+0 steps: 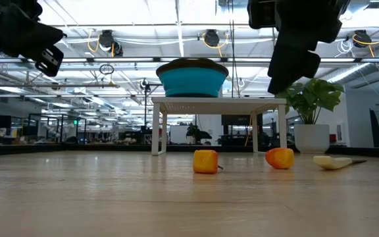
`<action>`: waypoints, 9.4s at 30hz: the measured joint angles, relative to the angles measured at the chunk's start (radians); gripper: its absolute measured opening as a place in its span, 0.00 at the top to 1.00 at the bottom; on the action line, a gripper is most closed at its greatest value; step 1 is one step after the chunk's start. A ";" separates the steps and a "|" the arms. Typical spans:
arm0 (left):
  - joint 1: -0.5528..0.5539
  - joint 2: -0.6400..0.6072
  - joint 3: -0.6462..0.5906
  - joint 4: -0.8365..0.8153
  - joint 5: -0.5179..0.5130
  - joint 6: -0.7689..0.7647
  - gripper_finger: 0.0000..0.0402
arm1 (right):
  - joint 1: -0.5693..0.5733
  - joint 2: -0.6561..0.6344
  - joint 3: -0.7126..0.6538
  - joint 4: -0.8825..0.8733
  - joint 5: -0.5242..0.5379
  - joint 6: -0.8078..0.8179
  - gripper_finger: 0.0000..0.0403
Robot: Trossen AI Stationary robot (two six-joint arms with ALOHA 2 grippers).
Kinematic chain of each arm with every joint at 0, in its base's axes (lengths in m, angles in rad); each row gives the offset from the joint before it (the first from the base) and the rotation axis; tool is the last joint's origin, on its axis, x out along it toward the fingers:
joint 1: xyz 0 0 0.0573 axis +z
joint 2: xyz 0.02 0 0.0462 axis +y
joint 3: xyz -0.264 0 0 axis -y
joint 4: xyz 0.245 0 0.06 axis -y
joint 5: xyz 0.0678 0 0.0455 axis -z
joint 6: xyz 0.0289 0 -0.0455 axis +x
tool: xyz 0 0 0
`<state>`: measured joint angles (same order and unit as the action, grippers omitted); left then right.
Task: Pick & Place Fruit
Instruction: Put the right pear into the blue strainer bowl on the shelf
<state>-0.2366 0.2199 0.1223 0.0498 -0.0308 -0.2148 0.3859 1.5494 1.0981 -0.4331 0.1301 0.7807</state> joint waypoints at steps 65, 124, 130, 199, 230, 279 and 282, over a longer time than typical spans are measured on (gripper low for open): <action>0.060 0.000 0.000 -0.020 0.048 -0.029 0.95 | -0.072 0.191 0.000 -0.043 -0.001 -0.030 0.34; 0.060 0.001 0.001 -0.024 0.028 -0.023 0.95 | -0.098 0.129 -0.001 0.025 -0.037 0.127 0.73; 0.060 0.002 0.001 -0.024 0.029 -0.023 0.95 | -0.117 0.091 0.000 0.030 -0.023 0.096 0.83; 0.060 0.002 0.001 -0.055 0.029 -0.032 0.95 | -0.108 0.278 0.004 -0.023 -0.045 -0.221 0.51; 0.060 0.002 0.001 -0.056 0.022 -0.002 0.95 | -0.196 -0.079 0.001 0.441 -0.079 -0.184 0.77; 0.059 0.002 0.001 -0.085 -0.034 -0.025 0.95 | -0.483 -0.102 0.001 1.057 -0.126 -0.260 0.76; 0.059 0.002 0.001 -0.086 -0.057 -0.026 0.95 | -0.504 -0.102 0.002 1.034 -0.185 -0.441 0.76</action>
<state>-0.1772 0.2222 0.1230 -0.0358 -0.0875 -0.2405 -0.1180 1.4475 1.0996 0.6014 -0.0552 0.3399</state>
